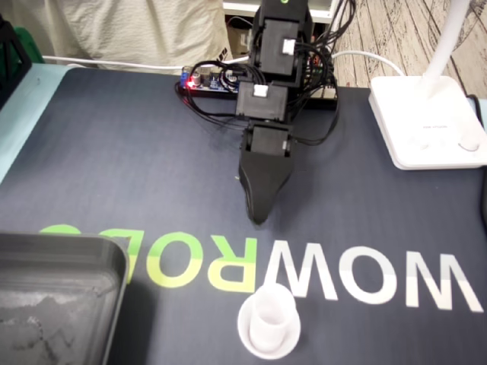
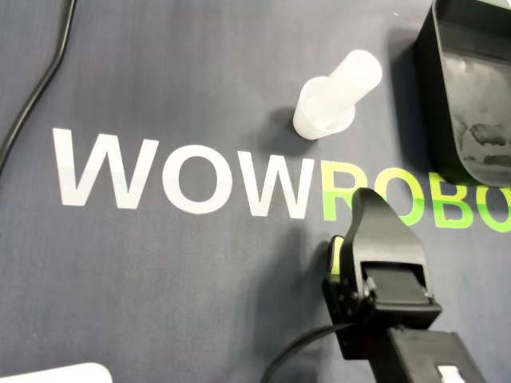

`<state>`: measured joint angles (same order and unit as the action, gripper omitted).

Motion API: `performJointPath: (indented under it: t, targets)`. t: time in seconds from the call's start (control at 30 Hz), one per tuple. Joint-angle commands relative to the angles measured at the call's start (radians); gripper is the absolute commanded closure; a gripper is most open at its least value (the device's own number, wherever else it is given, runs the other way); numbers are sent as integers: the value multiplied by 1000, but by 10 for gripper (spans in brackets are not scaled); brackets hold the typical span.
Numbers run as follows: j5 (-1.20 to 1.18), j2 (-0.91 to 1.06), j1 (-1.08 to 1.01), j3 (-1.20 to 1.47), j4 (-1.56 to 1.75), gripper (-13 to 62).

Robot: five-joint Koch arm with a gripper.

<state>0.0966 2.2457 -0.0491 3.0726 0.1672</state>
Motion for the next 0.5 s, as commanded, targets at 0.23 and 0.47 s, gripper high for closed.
performJointPath:
  t: [0.23,0.47]
  targets:
    - [-5,32,-5,31,14,156]
    - [17,146,11,14,14,162]
